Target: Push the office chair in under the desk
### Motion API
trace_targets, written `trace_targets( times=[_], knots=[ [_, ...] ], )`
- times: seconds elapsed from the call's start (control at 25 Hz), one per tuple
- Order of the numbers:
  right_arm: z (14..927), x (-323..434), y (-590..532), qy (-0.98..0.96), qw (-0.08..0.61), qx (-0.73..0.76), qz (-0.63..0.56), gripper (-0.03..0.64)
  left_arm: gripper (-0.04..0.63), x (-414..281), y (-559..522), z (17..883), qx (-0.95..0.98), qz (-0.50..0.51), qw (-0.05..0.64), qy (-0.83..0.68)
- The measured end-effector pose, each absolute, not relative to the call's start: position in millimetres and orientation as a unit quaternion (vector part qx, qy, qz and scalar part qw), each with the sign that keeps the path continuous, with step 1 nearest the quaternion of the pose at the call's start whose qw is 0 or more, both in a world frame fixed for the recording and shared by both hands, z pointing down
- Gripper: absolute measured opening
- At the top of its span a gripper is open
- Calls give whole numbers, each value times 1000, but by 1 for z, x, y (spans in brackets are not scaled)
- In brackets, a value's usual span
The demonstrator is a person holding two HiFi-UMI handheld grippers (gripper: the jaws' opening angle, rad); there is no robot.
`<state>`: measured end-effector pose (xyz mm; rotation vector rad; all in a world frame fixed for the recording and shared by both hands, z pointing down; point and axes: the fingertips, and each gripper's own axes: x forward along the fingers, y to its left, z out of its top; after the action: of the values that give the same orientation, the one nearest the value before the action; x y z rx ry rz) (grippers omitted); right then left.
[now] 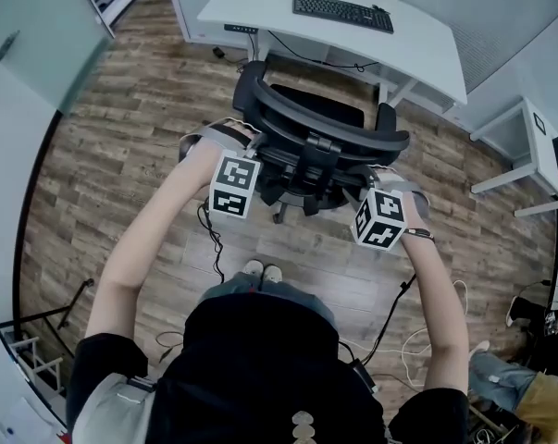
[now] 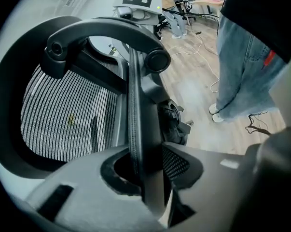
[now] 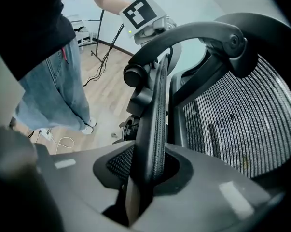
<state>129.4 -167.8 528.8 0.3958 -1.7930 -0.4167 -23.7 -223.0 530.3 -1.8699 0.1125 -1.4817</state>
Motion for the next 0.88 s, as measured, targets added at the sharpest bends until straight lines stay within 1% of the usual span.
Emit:
trace_targets(
  times=[0.24,0.48,0.72,0.88],
  knots=[
    [533,130,-174,-767,587,176,-189,97,117,-24,-228,535,-723,-583,366,52],
    [525,133,-228,-766,591,179,-180,91,115,-23,-280,528,-732,-581,354,49],
    [529,132,-230,-765,592,184,-177,89,117,-23,-282,531,-736,-574,355,52],
    [526,150,-265,-765,593,185,-167,91,117,-3,-321,528,-739,-571,355,46]
  ],
)
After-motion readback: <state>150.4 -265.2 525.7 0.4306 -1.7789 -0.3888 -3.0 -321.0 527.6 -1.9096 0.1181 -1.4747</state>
